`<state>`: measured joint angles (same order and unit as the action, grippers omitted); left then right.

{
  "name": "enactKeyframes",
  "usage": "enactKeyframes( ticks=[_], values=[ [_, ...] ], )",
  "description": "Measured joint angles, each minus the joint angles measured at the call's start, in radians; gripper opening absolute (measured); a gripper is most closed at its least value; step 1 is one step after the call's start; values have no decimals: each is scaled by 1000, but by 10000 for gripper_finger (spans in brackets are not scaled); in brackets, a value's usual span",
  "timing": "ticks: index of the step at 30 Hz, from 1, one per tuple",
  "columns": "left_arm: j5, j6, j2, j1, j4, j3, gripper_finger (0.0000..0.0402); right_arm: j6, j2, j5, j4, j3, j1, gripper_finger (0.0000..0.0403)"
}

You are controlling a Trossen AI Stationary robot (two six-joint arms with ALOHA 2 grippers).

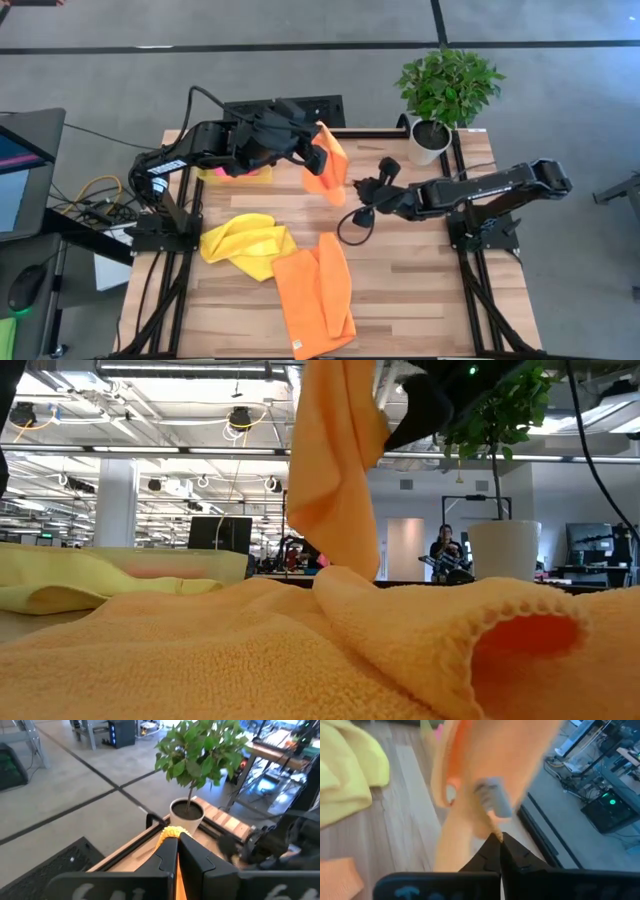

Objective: Fold microfiber towels
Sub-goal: Fold the right orange microfiber cloth

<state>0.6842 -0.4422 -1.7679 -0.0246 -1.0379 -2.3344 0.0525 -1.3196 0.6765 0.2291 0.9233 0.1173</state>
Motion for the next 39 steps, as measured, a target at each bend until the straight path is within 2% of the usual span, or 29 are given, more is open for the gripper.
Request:
enactKeyframes(
  ticks=[11,18,25,29,34,39],
  values=[
    [-39,-190,0,0,-337,0,0,0,185,5,293,111,-33,4],
    [-38,-326,0,0,-527,0,0,7,246,16,378,177,-73,3],
    [10,-284,0,56,-528,2,0,107,251,58,370,185,-168,3],
    [2,-255,-1,128,-515,62,0,156,253,64,357,185,-243,2],
    [-162,-191,-2,221,-484,157,0,194,268,81,345,204,-296,2],
    [-275,-121,0,258,-408,226,0,251,269,83,347,260,-283,4]
  ],
)
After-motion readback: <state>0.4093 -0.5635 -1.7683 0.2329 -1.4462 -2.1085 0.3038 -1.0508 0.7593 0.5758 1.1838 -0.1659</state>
